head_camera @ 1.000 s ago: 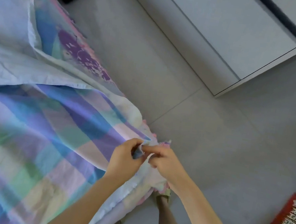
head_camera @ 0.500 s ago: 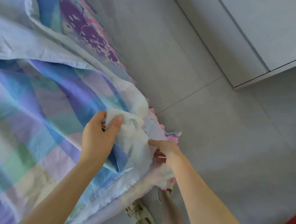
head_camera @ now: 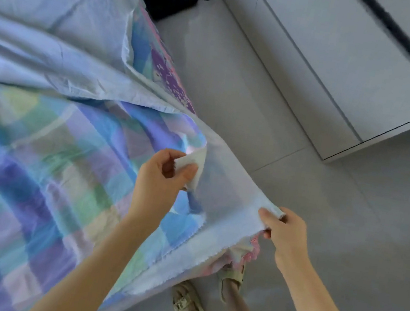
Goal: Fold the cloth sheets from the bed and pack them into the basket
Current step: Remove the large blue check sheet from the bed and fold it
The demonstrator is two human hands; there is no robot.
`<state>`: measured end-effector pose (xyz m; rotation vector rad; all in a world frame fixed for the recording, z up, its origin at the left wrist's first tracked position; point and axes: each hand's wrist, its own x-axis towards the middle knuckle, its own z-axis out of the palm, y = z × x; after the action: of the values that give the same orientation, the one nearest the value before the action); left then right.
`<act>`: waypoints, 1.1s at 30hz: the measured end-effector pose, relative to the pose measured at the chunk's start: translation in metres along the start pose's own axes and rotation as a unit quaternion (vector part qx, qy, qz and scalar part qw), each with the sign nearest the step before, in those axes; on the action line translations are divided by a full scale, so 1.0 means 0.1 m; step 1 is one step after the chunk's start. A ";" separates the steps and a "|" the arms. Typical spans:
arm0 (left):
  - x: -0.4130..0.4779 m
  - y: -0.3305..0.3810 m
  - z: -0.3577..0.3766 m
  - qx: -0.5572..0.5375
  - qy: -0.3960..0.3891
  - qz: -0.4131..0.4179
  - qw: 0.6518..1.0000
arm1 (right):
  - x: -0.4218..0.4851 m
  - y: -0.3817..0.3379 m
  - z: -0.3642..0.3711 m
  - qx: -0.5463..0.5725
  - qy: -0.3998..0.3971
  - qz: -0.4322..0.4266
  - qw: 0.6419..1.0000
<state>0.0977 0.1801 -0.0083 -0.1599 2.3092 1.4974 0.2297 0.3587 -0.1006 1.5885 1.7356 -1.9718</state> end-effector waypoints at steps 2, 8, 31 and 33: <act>-0.17 0.34 -0.25 0.003 0.010 0.045 0.999 | -0.40 -0.29 -0.04 -0.005 -0.003 -0.047 0.999; -0.81 1.45 -1.00 0.069 0.052 0.218 0.972 | -1.42 -1.14 0.09 -0.036 -0.053 -0.153 0.986; -2.16 2.22 -1.69 0.230 0.086 0.274 0.930 | -3.53 -2.37 0.53 -0.097 -0.249 -0.298 0.916; -2.20 2.22 -1.74 0.274 0.087 0.279 0.916 | -3.55 -2.42 0.54 -0.081 -0.268 -0.279 0.918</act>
<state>0.1900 0.0944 0.3265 0.5884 2.9836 0.9974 0.2078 0.2127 0.3068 0.4328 2.1531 -2.1115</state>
